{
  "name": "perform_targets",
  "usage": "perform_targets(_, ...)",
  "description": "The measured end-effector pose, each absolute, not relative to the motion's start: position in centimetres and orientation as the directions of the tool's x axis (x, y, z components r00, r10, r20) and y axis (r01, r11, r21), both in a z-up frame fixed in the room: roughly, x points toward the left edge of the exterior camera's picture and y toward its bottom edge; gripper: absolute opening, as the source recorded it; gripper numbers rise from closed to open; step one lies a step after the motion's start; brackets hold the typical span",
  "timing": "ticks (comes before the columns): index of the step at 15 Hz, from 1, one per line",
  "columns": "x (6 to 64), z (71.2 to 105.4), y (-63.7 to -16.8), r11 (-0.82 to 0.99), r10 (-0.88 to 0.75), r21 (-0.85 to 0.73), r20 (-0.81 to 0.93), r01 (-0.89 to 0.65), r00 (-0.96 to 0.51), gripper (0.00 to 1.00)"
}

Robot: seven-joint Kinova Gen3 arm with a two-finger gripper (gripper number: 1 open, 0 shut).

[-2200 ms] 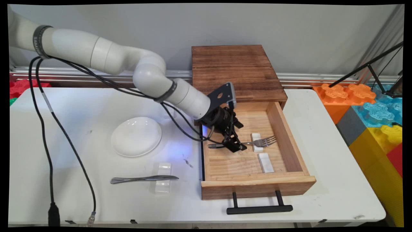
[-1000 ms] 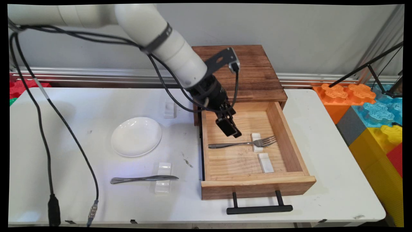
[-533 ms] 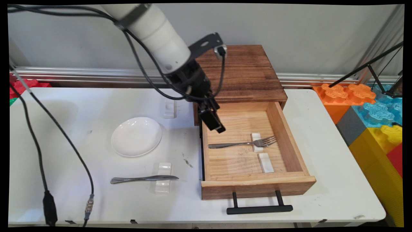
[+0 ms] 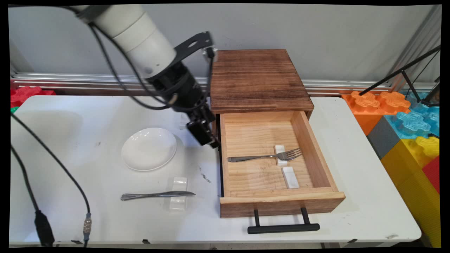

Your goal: Pick up the knife from the right of the white plate

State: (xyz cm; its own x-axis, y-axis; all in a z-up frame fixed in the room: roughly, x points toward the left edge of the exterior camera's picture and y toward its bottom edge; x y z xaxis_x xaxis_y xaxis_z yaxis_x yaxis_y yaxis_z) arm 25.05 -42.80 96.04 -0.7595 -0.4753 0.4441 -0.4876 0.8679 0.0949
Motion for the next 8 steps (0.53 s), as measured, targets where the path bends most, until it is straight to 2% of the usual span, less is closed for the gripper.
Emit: perform_targets(8, 29.7, 93.8, -39.0, 0.876, -0.459, 0.062, 0.407, -0.478, -0.790, 1.00)
